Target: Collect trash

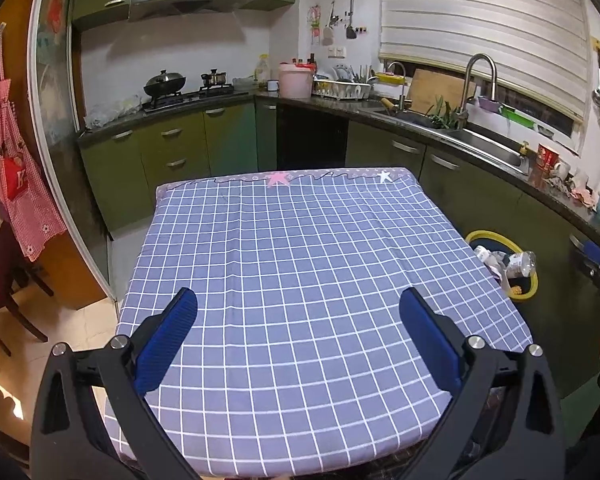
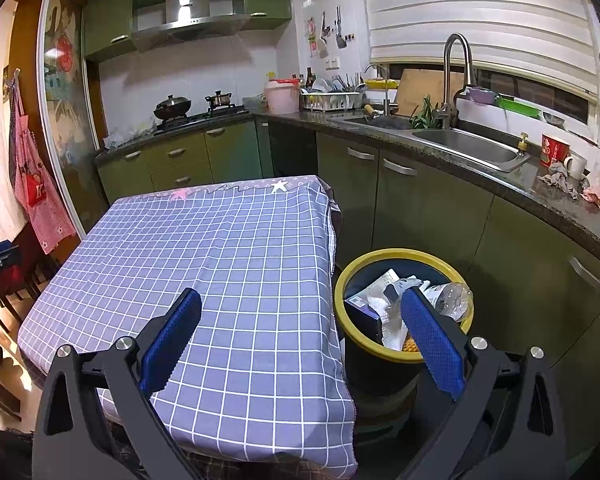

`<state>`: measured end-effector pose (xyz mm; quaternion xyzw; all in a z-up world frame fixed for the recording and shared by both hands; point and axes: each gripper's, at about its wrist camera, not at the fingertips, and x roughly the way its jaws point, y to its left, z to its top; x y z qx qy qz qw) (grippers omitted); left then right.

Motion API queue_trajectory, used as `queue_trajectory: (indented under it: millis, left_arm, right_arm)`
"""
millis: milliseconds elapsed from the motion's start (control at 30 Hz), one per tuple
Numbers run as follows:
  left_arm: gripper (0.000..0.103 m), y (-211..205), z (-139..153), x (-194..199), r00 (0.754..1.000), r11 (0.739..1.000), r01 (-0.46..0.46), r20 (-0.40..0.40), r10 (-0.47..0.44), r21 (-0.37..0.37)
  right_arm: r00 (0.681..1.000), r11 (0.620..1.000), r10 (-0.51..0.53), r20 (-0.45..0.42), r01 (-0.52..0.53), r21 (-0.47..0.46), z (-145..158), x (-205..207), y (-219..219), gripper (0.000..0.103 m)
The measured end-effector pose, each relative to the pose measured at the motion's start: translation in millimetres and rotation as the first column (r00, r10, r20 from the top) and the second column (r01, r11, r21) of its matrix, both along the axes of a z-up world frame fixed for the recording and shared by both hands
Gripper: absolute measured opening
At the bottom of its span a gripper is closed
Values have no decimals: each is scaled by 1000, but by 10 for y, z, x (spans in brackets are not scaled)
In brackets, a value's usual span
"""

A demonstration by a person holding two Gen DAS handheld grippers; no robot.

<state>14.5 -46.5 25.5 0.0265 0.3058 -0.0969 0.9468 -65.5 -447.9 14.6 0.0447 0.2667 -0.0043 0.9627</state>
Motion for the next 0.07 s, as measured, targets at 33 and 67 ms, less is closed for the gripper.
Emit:
queue_trajectory:
  millis: [33,67]
  left_arm:
    - [96,13,-12,36,1000,1000,-2,-4,2,-1]
    - [96,22,-35,113,1000,1000,-5,-13,5,3]
  right_arm:
    - [1000,1000,1,-4,-1,0,-12,30,6,98]
    - [1000,1000,2,-9,-2,0,-24,69,11,98]
